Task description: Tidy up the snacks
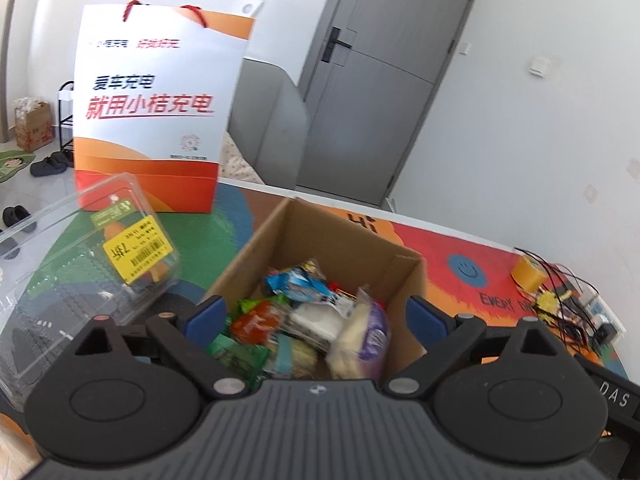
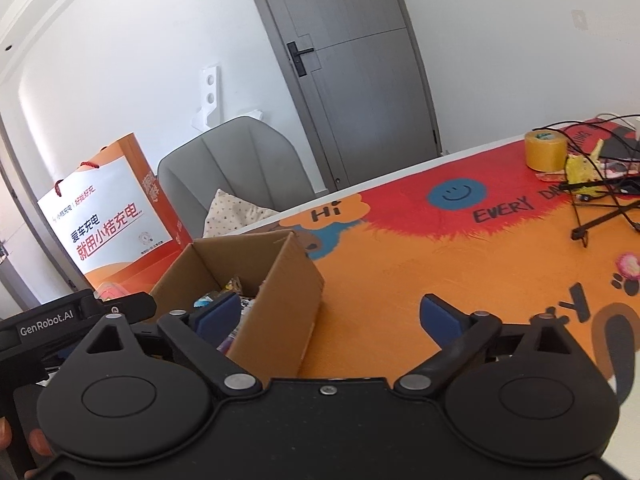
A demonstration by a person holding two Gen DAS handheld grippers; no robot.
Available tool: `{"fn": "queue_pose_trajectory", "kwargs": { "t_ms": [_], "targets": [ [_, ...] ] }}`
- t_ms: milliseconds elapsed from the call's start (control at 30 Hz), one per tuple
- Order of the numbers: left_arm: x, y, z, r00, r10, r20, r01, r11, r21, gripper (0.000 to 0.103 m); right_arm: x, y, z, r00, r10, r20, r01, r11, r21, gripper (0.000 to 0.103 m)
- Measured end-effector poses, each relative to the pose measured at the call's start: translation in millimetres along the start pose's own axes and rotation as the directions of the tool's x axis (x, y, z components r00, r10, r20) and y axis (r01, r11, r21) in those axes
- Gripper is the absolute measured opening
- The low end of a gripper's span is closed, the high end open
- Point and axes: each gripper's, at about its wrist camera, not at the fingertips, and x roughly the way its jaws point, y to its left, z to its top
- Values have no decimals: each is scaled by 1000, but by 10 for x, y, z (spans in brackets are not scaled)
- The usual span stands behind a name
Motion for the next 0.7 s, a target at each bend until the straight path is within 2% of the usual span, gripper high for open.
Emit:
{"fn": "queue_pose_trajectory", "kwargs": {
  "t_ms": [200, 433, 700],
  "targets": [
    [-87, -97, -82, 1000, -12, -11, 12, 1000, 26, 102, -190, -129, -34, 1000, -30, 4, 30, 1000, 10, 103],
    [-267, -166, -179, 999, -32, -7, 32, 996, 78, 102, -454, -234, -88, 997, -67, 30, 67, 998, 0, 103],
    [-535, -66, -147, 999, -31, 15, 30, 996, 78, 102, -755, -291, -102, 994, -81, 66, 81, 997, -2, 103]
  ]
}}
